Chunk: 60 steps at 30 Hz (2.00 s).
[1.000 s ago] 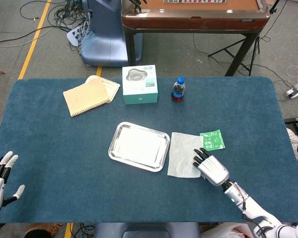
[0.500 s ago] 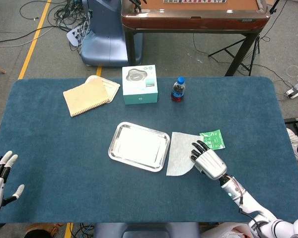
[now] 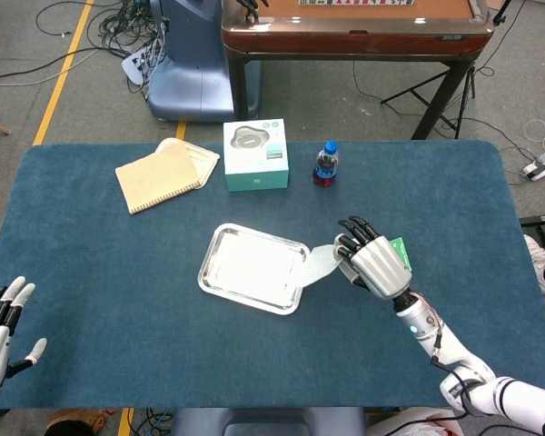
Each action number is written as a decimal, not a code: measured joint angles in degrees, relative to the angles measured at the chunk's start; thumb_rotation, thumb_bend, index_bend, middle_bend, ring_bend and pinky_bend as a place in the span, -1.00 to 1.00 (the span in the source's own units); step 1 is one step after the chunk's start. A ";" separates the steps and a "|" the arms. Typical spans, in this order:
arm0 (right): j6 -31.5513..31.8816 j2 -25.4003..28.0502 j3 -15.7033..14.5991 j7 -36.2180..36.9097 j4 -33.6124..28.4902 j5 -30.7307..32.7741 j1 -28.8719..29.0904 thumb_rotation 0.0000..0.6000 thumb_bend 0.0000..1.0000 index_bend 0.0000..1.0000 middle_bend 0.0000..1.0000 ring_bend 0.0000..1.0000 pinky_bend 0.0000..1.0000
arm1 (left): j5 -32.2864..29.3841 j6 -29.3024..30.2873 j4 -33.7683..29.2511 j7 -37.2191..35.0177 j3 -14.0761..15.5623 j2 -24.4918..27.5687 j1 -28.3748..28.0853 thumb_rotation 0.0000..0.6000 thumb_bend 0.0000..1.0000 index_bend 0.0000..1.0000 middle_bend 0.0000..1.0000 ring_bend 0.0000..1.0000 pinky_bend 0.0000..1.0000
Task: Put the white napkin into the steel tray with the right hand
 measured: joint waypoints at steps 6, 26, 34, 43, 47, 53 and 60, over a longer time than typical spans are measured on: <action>-2.92 0.11 3.33 -0.19 -2.88 -0.01 5.86 1.00 -0.05 0.40 -0.12 -0.61 -0.62 | 0.25 0.68 -0.65 0.38 0.09 0.30 0.37 1.00 -0.51 -0.83 -0.92 -0.94 -1.00; -2.45 -12.49 -0.69 9.52 12.77 -3.67 12.41 1.00 -0.04 0.41 -0.08 -0.56 -0.61 | -0.32 1.45 -1.08 0.54 0.37 1.25 1.54 1.00 -0.51 -0.83 -0.92 -0.94 -1.00; -1.62 -16.29 -5.49 15.49 23.39 -4.37 11.35 1.00 -0.04 0.42 -0.07 -0.56 -0.61 | -0.18 0.80 -1.87 2.01 0.33 0.96 1.13 1.00 -0.52 -0.83 -0.92 -0.94 -1.00; -2.01 -19.50 -6.75 19.62 30.57 -3.75 11.93 1.00 -0.04 0.42 -0.07 -0.56 -0.61 | -0.36 0.72 -2.52 3.01 0.32 0.88 1.17 1.00 -0.52 -0.83 -0.92 -0.94 -1.00; -2.16 -20.80 -6.98 21.00 33.32 -3.60 12.71 1.00 -0.04 0.42 -0.07 -0.56 -0.61 | -0.35 0.88 -2.75 3.35 0.32 0.87 1.28 1.00 -0.52 -0.83 -0.92 -0.94 -1.00; -1.60 -22.61 -8.25 23.62 37.67 -4.25 13.59 1.00 -0.04 0.42 -0.07 -0.56 -0.61 | -0.50 0.87 -3.09 3.91 0.37 0.88 1.39 1.00 -0.52 -0.83 -0.92 -0.94 -1.00; -0.41 -25.27 -9.00 26.77 43.72 -4.42 14.70 1.00 -0.04 0.42 -0.07 -0.56 -0.61 | -0.54 0.52 -3.59 4.78 0.30 0.77 1.17 1.00 -0.52 -0.83 -0.92 -0.94 -1.00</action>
